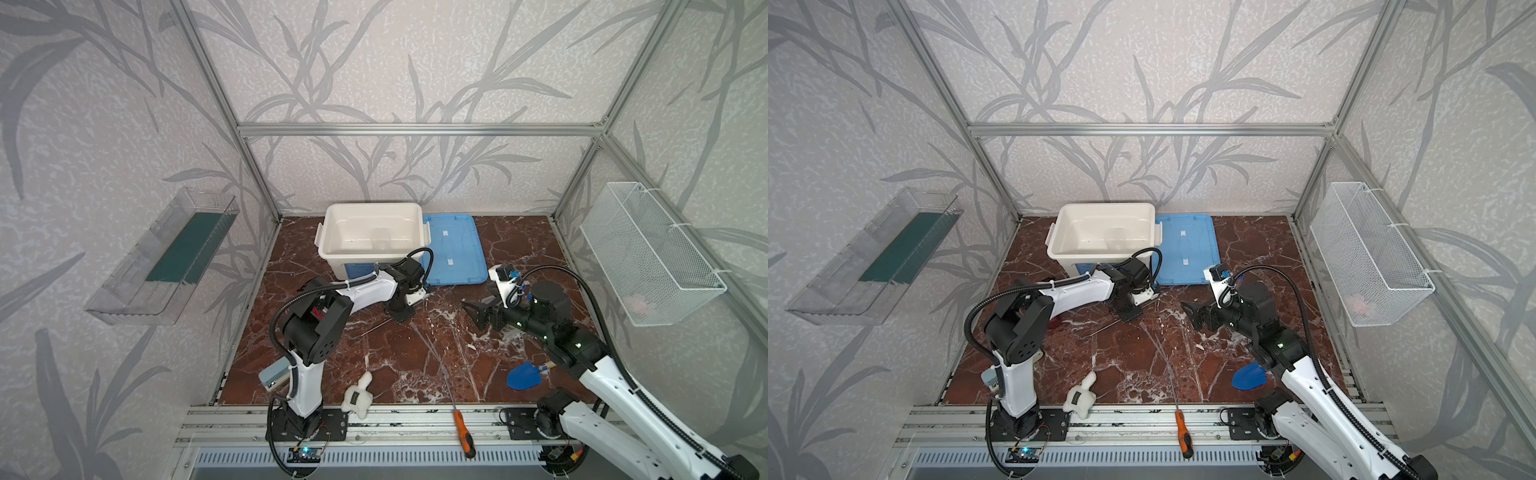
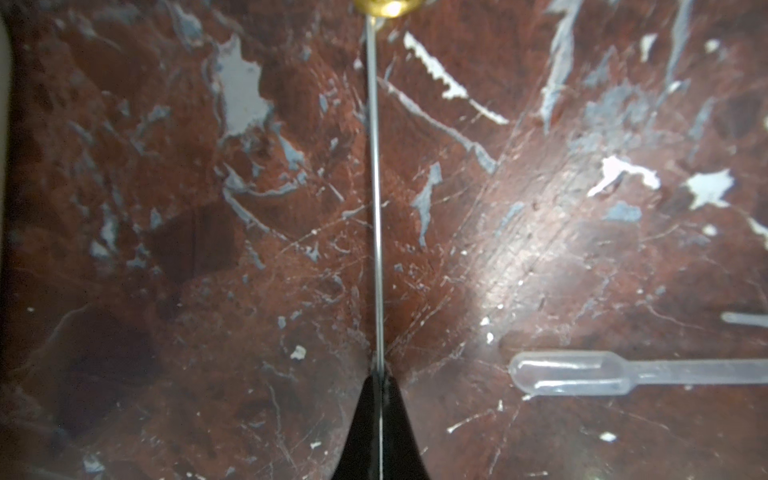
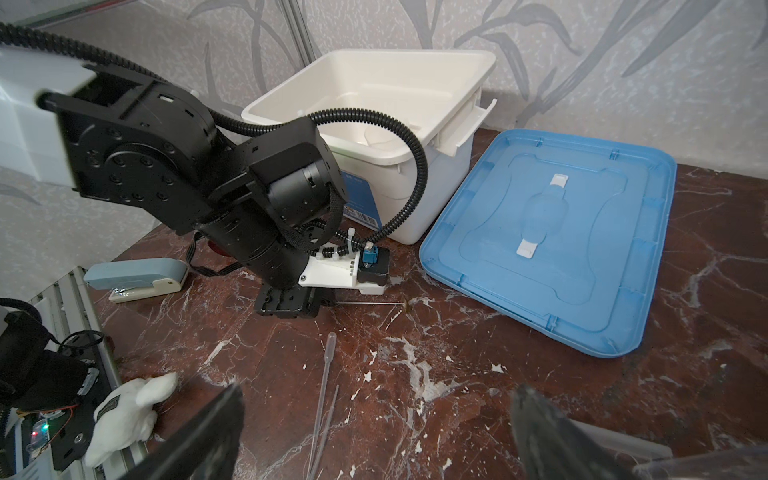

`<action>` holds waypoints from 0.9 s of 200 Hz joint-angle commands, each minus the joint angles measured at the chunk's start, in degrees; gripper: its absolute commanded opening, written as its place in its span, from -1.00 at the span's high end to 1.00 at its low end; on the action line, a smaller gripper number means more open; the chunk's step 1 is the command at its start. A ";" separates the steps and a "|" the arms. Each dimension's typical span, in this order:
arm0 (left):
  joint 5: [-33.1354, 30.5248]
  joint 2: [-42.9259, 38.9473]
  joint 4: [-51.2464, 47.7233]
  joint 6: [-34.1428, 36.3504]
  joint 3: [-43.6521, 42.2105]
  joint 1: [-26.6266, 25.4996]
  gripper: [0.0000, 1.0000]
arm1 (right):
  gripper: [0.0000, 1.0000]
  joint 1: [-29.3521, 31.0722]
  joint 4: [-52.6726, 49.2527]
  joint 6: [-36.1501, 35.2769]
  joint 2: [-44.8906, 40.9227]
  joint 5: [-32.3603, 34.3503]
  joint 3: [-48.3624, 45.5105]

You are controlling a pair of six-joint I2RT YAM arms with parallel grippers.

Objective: Organize the chemistry lab equipment
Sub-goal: 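Close the left gripper on the metal rod shaft, then lift the rod into the bin with the left while the right nears the lid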

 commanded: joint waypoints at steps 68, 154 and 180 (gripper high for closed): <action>4.14 -10.58 0.67 -3.73 -0.71 -2.10 1.00 | -0.96 -0.20 0.11 0.82 -2.06 3.45 0.17; 0.45 -25.93 5.52 -21.91 2.02 -2.01 1.00 | -0.96 -0.17 -0.10 2.89 -3.46 7.34 3.72; -0.49 -29.14 3.28 -10.22 6.53 -1.87 1.00 | -0.96 -0.24 -0.02 1.83 -1.09 6.46 6.53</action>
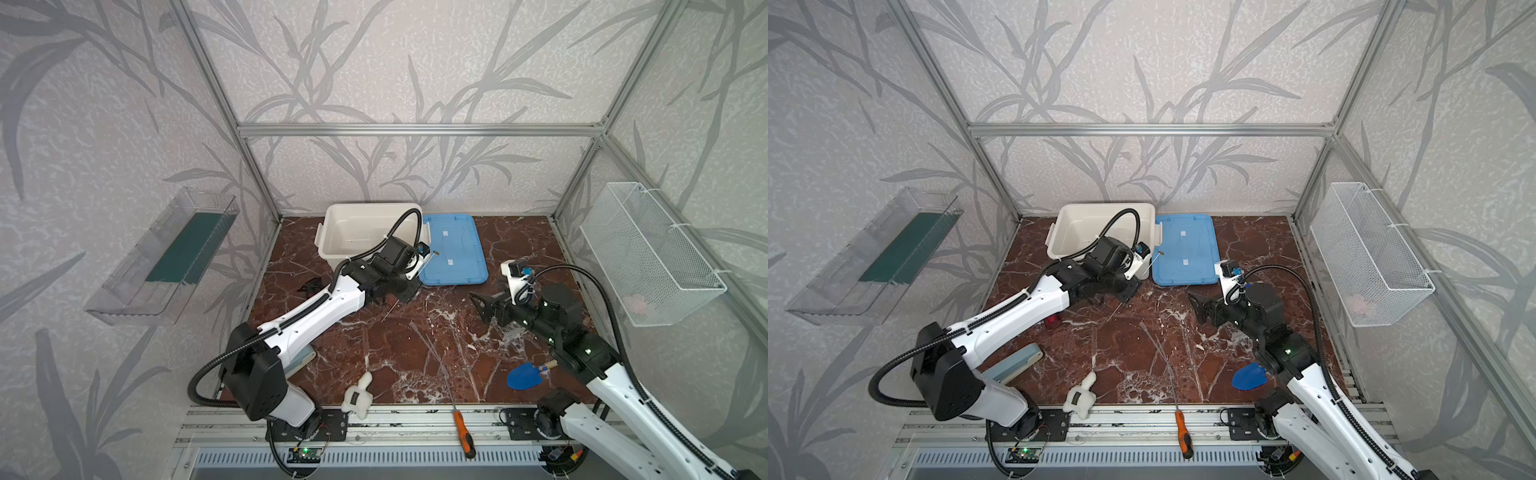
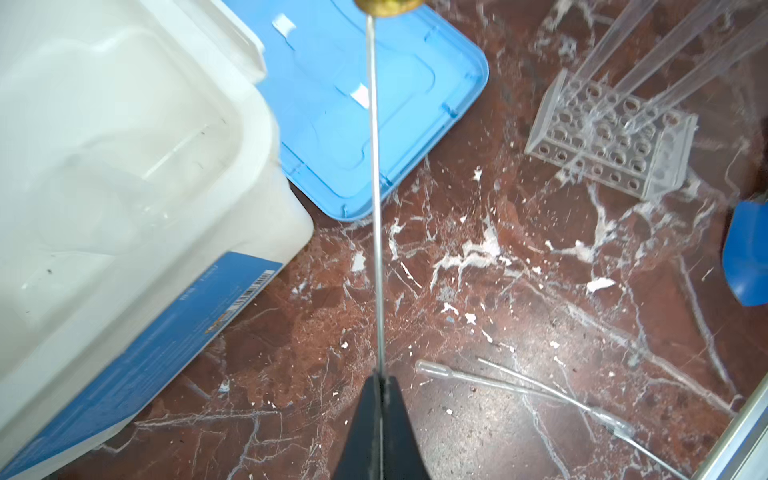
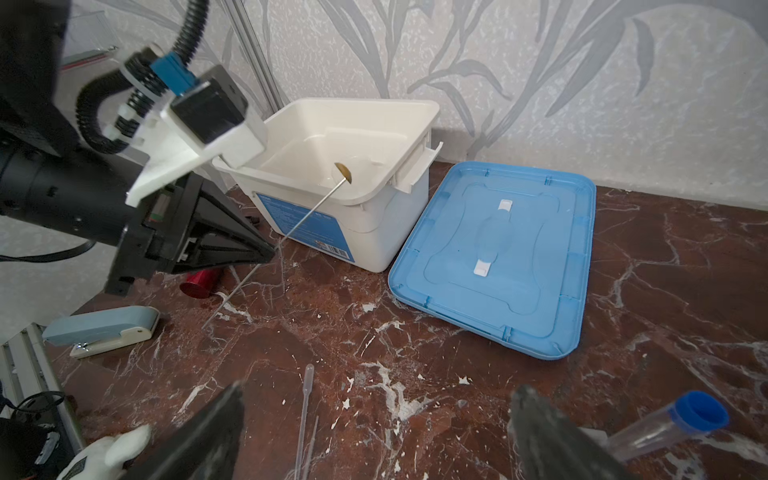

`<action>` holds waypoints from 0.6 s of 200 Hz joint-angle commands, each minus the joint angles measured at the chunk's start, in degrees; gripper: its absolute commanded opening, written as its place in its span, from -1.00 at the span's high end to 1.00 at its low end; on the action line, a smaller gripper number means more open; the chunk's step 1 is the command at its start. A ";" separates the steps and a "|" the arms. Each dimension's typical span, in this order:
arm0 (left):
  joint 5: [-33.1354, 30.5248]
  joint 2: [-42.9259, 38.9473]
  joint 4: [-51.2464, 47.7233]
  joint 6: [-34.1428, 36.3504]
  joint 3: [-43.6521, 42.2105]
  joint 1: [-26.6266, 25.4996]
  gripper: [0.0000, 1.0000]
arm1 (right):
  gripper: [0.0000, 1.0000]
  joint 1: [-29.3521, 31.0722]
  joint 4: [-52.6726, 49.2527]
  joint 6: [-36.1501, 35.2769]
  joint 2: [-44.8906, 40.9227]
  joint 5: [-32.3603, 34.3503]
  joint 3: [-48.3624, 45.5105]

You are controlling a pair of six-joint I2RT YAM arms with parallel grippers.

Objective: Organize the chemistry lab equipment
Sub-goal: 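Lift the rod into the bin with the left while the right nears the lid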

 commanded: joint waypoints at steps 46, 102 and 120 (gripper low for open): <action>3.20 2.41 -14.37 22.30 22.26 11.93 1.00 | -0.96 -0.15 1.10 -1.12 8.00 -1.96 10.00; 10.28 13.60 -22.14 45.62 32.02 18.28 1.00 | -0.96 -0.20 4.24 0.30 17.07 -4.54 16.23; 6.80 18.72 -25.88 49.90 37.61 19.47 1.00 | -0.96 -0.35 4.49 0.18 19.06 -5.05 17.50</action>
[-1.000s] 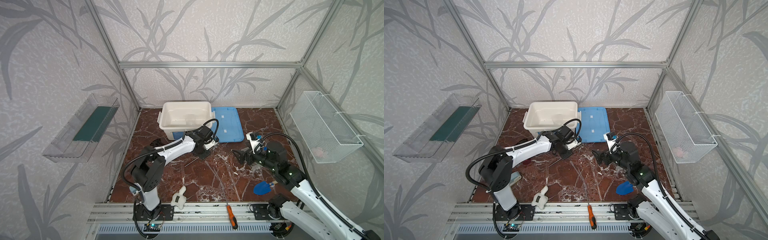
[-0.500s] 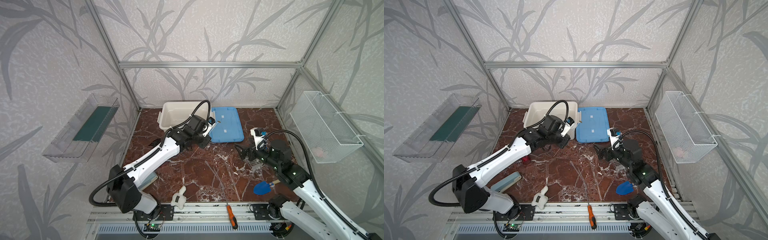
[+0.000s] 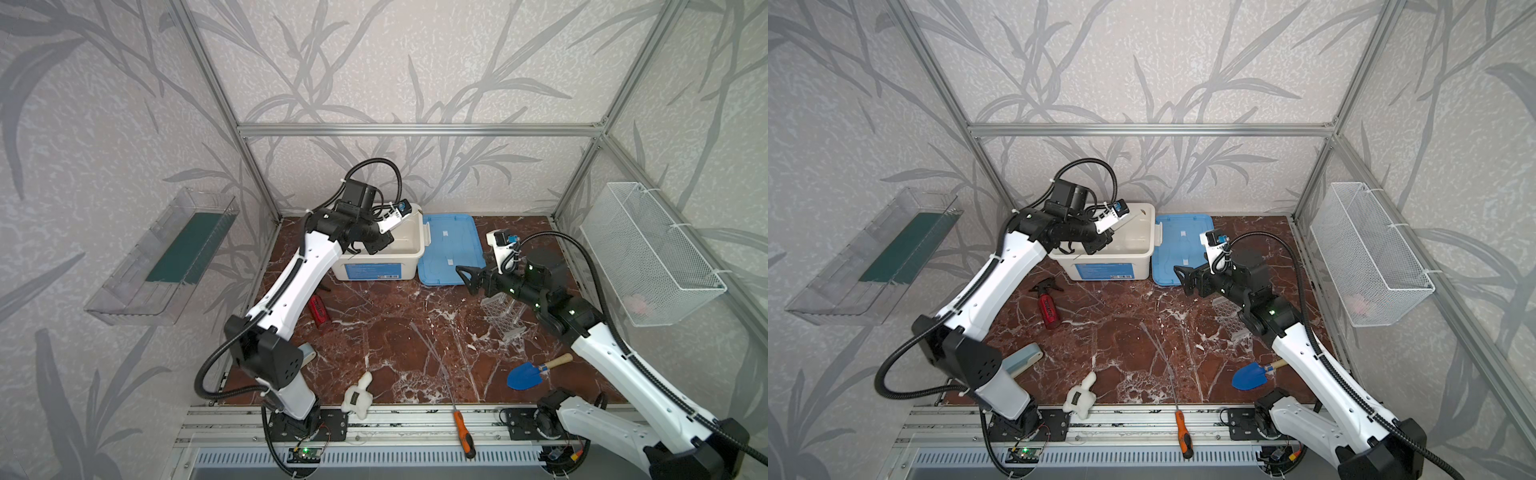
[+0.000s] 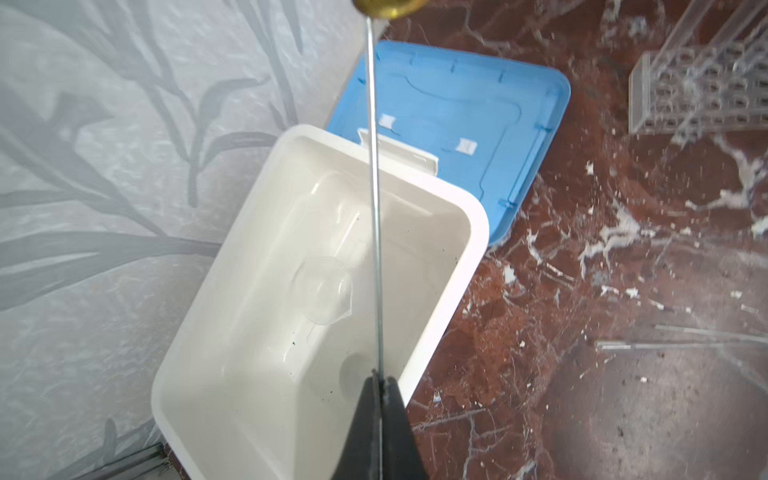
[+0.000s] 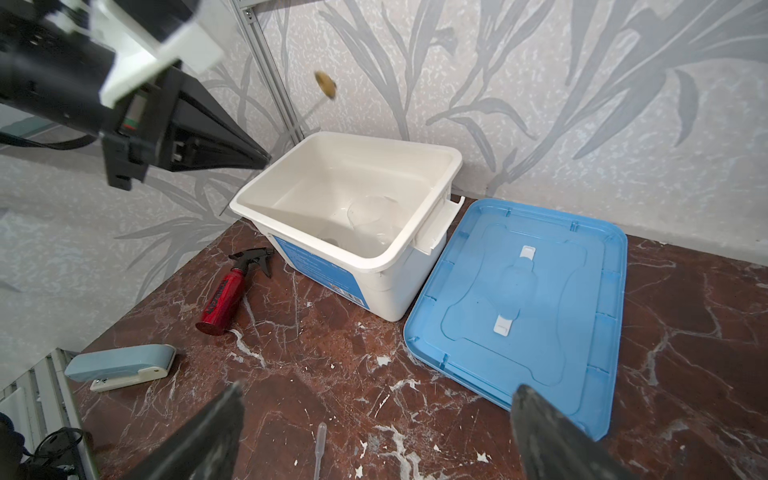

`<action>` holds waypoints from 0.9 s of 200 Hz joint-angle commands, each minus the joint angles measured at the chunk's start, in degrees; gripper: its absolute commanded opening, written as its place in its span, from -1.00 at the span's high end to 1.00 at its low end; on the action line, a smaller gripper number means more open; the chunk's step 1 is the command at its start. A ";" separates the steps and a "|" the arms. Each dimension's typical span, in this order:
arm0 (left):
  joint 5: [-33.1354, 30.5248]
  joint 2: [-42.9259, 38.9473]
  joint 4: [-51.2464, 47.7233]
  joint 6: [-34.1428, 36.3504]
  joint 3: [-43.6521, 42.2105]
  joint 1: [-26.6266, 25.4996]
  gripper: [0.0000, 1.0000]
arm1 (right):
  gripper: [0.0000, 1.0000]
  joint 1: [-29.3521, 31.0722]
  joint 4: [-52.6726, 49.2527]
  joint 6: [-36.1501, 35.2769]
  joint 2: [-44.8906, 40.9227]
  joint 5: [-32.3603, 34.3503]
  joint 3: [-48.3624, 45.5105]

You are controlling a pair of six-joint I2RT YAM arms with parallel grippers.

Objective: Organize the chemistry lab equipment
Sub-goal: 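Lift the rod into the bin with the left while the right nears the lid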

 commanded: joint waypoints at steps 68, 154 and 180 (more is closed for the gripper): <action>-2.22 18.30 -13.47 20.45 20.53 5.71 1.00 | -0.96 -2.44 3.39 0.14 5.52 -3.11 2.20; -1.52 24.98 -13.28 30.60 20.23 6.18 1.00 | -0.96 -5.35 2.12 0.38 4.59 -4.02 0.13; -0.33 25.13 -10.73 32.70 15.63 6.18 1.00 | -0.96 -5.80 2.86 0.68 4.64 -4.06 -0.76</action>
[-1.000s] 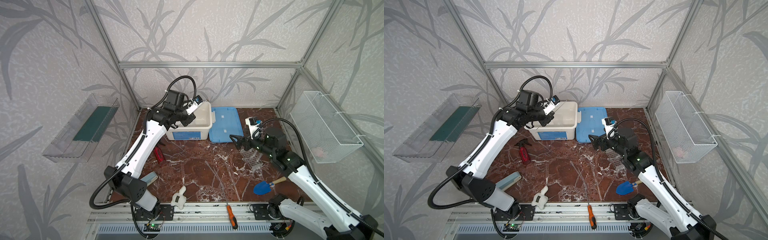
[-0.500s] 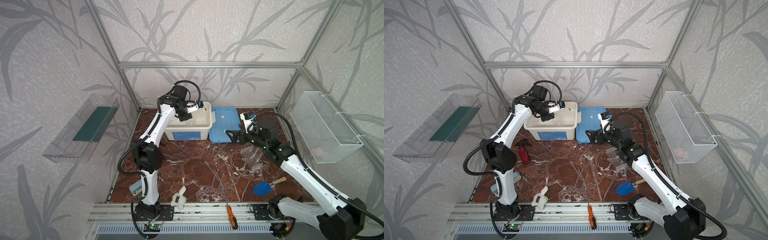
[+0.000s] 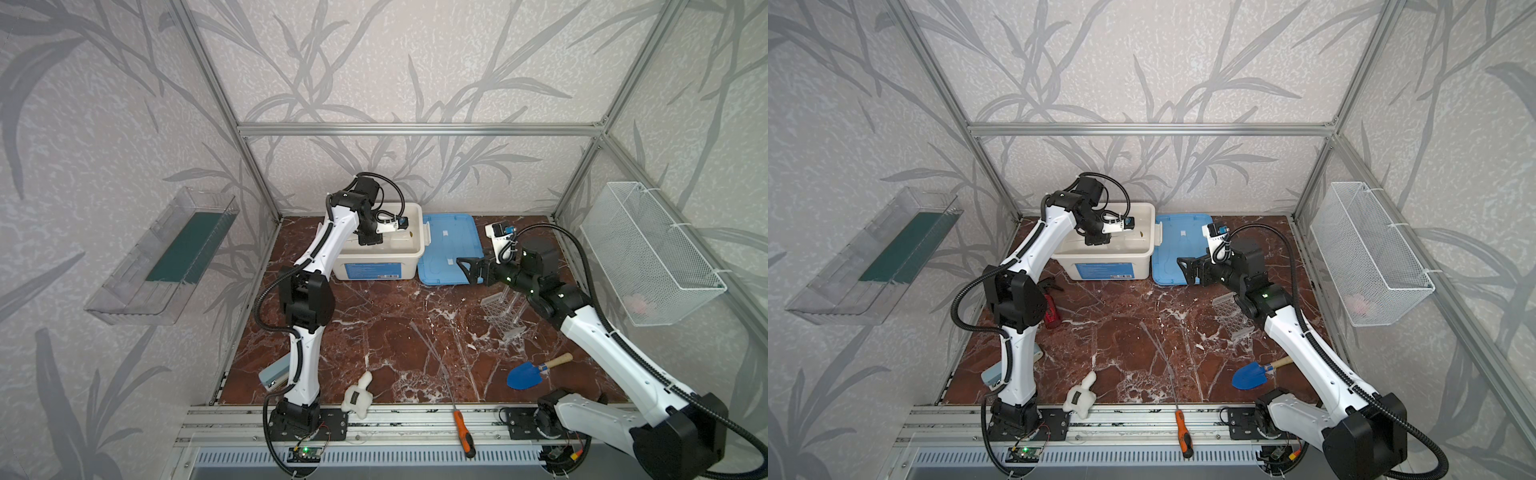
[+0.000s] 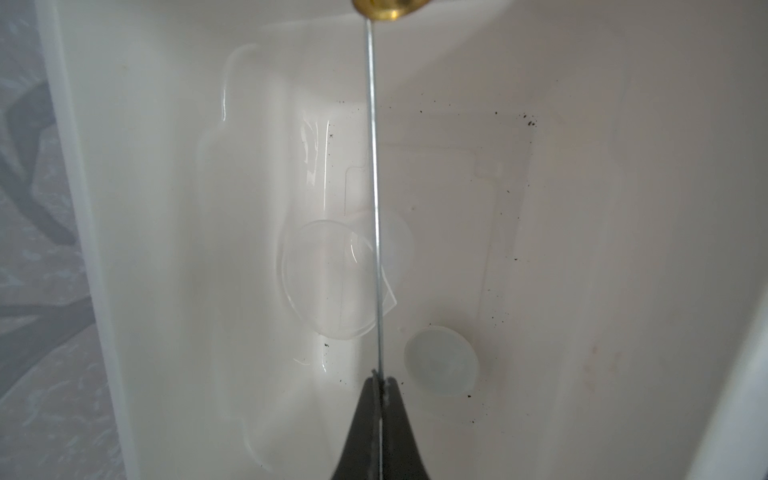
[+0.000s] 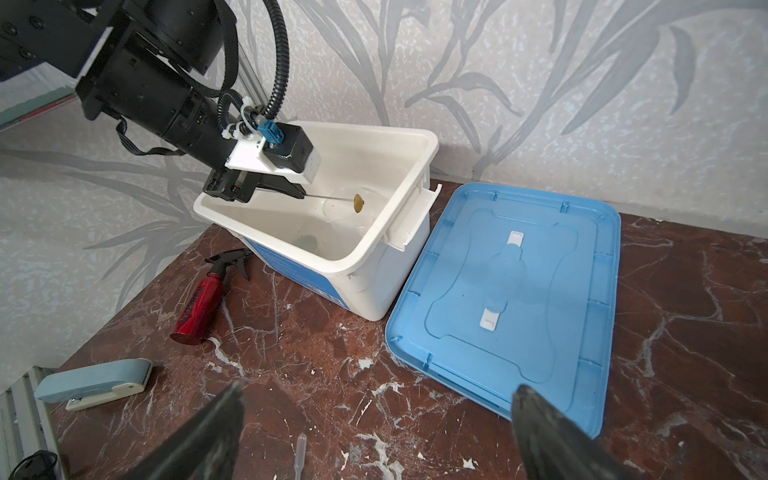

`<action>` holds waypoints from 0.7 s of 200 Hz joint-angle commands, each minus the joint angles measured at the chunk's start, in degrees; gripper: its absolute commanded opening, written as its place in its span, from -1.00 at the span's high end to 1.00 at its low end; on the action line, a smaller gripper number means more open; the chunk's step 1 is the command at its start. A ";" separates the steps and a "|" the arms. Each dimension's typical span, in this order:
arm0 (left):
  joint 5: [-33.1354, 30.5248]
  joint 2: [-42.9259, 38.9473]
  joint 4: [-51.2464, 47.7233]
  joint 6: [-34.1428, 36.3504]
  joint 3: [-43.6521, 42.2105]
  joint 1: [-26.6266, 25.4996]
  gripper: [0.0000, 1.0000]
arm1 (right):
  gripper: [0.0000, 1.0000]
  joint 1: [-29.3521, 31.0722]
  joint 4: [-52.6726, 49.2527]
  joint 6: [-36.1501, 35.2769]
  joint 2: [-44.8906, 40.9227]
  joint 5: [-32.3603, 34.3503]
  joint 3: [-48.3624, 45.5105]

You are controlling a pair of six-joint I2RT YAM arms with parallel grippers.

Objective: Organize the chemistry lab equipment
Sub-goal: 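Lift the rod into the bin with the left while the right nears the lid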

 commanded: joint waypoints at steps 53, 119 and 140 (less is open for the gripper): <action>4.63 1.99 1.75 4.78 -8.55 0.36 1.00 | -0.96 -0.82 2.14 0.94 -0.48 -0.87 -2.74; 5.58 6.43 2.78 2.57 -8.66 0.52 1.00 | -0.96 -1.59 3.79 1.40 1.34 -1.55 -3.37; 8.59 7.99 1.93 1.54 -6.89 1.04 1.00 | -0.96 -1.72 4.23 1.58 1.62 -1.82 -3.63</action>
